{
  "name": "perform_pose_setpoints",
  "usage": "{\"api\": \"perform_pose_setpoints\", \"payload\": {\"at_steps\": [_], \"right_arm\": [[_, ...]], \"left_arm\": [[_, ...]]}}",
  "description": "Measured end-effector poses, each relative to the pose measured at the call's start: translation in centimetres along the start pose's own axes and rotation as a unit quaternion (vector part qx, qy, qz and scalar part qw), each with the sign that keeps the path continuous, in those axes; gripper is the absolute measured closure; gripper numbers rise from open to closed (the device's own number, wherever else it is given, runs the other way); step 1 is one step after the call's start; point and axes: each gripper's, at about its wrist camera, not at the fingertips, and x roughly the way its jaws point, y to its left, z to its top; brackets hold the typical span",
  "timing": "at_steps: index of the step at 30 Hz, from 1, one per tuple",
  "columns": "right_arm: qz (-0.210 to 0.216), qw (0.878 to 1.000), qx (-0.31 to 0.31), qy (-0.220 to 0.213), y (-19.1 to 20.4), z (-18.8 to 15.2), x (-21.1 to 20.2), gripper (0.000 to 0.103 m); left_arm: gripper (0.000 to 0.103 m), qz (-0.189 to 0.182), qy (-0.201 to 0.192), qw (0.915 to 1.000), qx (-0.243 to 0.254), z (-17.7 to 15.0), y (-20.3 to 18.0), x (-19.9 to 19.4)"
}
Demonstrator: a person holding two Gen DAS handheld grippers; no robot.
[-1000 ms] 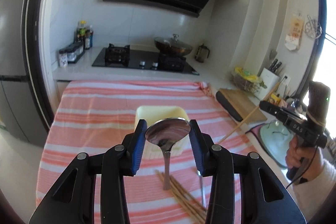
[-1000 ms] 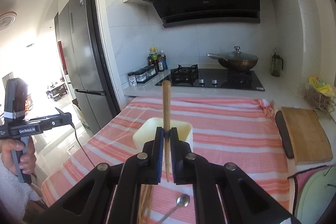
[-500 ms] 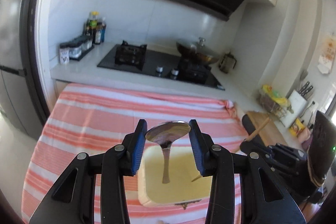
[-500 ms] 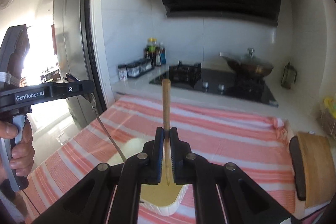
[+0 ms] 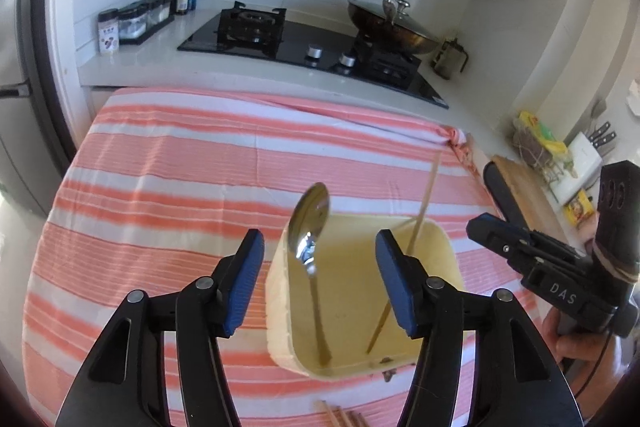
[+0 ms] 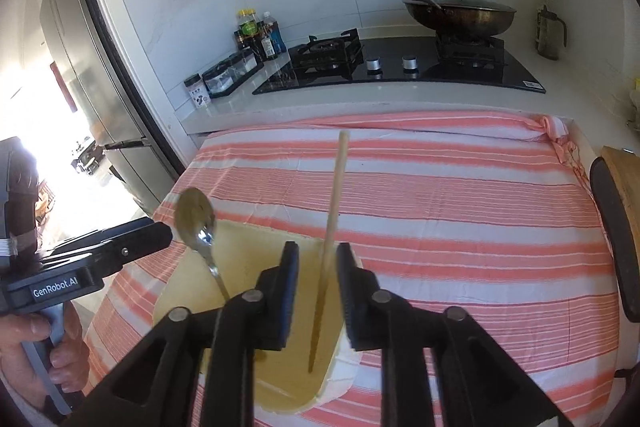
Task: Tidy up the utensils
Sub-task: 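Lower the spoon and chopstick into the holder box and open both tools, then withdraw both open tools away from the holder box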
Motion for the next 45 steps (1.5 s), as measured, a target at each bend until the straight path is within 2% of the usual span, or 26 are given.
{"api": "perform_pose_setpoints", "payload": {"at_steps": [1, 2, 4, 8, 10, 13, 16, 18, 21, 24, 27, 30, 32, 45], "right_arm": [[-0.002, 1.0, -0.001, -0.012, -0.1, -0.5, -0.9, 0.069], [-0.006, 1.0, -0.004, -0.02, -0.2, -1.0, -1.7, 0.069], [-0.004, 0.999, -0.019, -0.028, -0.3, -2.9, -3.7, 0.069], [-0.021, 0.998, -0.058, -0.022, -0.7, -10.1, -8.1, 0.064], [-0.046, 0.996, -0.073, -0.013, -1.3, -14.8, -10.1, 0.064], [-0.1, 0.992, -0.072, 0.0, -3.0, -21.6, -12.5, 0.064], [-0.154, 0.987, -0.035, 0.024, -5.8, -26.5, -14.0, 0.064], [-0.196, 0.98, -0.024, 0.034, -7.6, -28.3, -14.4, 0.064], [-0.222, 0.974, 0.004, 0.044, -10.0, -29.5, -14.4, 0.064], [-0.222, 0.973, 0.035, 0.055, -11.9, -30.2, -13.9, 0.06], [-0.219, 0.974, 0.041, 0.05, -12.2, -30.7, -14.1, 0.057], [-0.216, 0.974, 0.043, 0.048, -12.4, -30.5, -14.0, 0.057], [-0.214, 0.975, 0.046, 0.047, -12.3, -30.7, -14.1, 0.057], [-0.22, 0.973, 0.04, 0.048, -12.2, -30.8, -14.1, 0.057]], "left_arm": [[0.041, -0.001, -0.003, 1.0, 0.006, -0.6, 0.1, -0.7], [0.039, 0.0, -0.003, 0.9999, 0.013, -1.4, 0.2, -1.7], [0.028, 0.005, 0.001, 0.9996, 0.028, -3.8, 0.5, -3.6], [0.02, 0.001, 0.033, 0.9989, 0.035, -11.1, 1.6, -6.5], [0.02, 0.007, 0.056, 0.9979, 0.033, -15.4, 2.1, -7.0], [0.02, 0.045, 0.075, 0.9957, 0.033, -21.2, 2.2, -6.9], [0.02, 0.062, 0.082, 0.9945, 0.024, -24.2, 2.4, -5.2], [0.02, 0.082, 0.076, 0.9934, 0.022, -24.9, 2.4, -4.1], [0.017, 0.099, 0.048, 0.9935, 0.027, -24.3, 2.4, -3.1], [0.009, 0.097, 0.049, 0.9939, 0.019, -23.6, 3.0, -2.2], [0.0, 0.118, 0.065, 0.9899, 0.044, -24.0, 2.8, -1.3], [0.0, 0.145, 0.066, 0.9845, 0.073, -24.4, 1.9, -1.0], [0.0, 0.138, 0.067, 0.9866, 0.055, -24.5, 2.4, -1.1], [0.0, 0.138, 0.067, 0.9867, 0.055, -24.8, 2.3, -1.4]]}}
